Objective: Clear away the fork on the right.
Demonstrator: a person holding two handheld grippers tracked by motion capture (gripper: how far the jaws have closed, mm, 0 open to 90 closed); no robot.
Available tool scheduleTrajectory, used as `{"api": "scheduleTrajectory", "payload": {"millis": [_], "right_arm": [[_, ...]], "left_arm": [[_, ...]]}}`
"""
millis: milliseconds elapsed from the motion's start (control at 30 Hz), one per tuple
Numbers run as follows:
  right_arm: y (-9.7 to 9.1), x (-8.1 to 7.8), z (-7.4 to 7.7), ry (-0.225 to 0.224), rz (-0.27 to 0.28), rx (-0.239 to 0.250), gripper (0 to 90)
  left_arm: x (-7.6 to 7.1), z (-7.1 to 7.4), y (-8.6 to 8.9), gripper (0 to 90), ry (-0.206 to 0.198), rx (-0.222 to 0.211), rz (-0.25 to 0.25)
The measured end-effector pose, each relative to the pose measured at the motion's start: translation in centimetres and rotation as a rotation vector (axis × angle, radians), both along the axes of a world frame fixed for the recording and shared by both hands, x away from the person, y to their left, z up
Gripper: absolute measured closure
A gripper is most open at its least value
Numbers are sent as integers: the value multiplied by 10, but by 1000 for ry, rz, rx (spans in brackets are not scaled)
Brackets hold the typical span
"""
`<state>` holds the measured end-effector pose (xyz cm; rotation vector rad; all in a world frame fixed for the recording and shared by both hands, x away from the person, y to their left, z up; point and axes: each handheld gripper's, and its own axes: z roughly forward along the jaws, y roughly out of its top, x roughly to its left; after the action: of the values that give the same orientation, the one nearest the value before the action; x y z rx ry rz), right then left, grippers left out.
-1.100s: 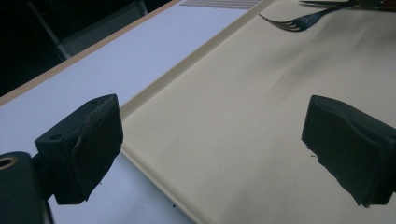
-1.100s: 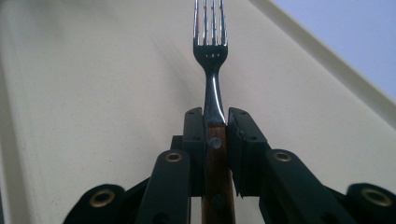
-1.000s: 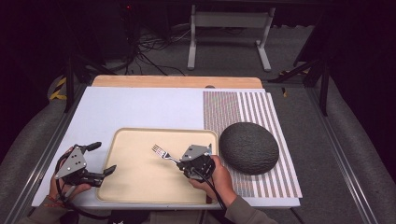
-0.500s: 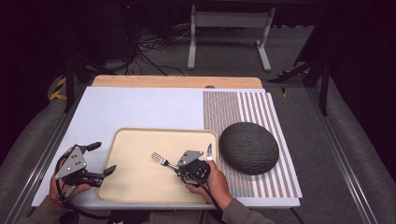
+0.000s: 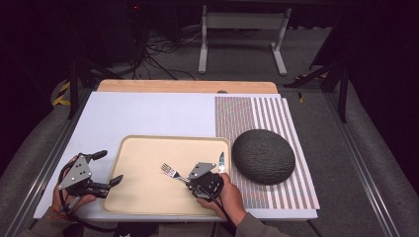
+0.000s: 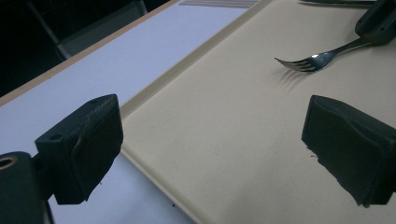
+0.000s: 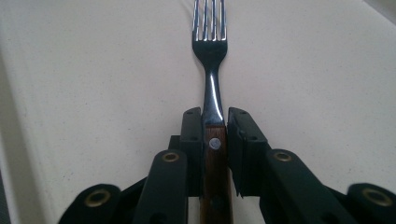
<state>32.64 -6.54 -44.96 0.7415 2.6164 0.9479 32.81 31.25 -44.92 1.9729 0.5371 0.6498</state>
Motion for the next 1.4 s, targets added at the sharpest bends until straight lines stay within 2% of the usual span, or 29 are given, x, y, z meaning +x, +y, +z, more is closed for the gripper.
{"api": "scheduleTrajectory", "payload": {"millis": [67, 200, 267, 333, 467, 533, 667, 733, 867, 1067, 1400], "right_arm": [[0, 0, 0, -4, 3, -4, 698], [0, 2, 5, -29, 24, 25, 689], [1, 3, 9, -48, 46, 52, 783], [4, 5, 12, -82, 78, 48, 891], [14, 8, 12, -79, 154, 35, 900], [22, 9, 10, -81, 185, 14, 900], [32, 13, 2, -71, 210, -28, 900], [35, 14, -1, -71, 211, -43, 900], [34, 18, -1, -71, 182, -42, 900], [22, 24, 0, -47, 120, -35, 900], [6, 27, 1, -29, 62, -30, 900]], "left_arm": [[0, 0, 0, 63, 0, -1, 0], [1, 0, 0, 63, -1, 3, -2], [1, 0, 0, 63, -3, 5, -3], [1, -1, -1, 63, 4, 0, -1], [2, -1, -1, 63, 8, 8, -4], [2, -1, -1, 63, 11, 5, -6], [2, -1, -1, 63, 12, 5, -6], [2, -1, 0, 63, 9, 8, -7], [2, -1, -1, 63, 13, 5, -9], [2, -1, -1, 63, 12, 3, -8], [2, -1, 0, 64, 9, 6, -5]]}}
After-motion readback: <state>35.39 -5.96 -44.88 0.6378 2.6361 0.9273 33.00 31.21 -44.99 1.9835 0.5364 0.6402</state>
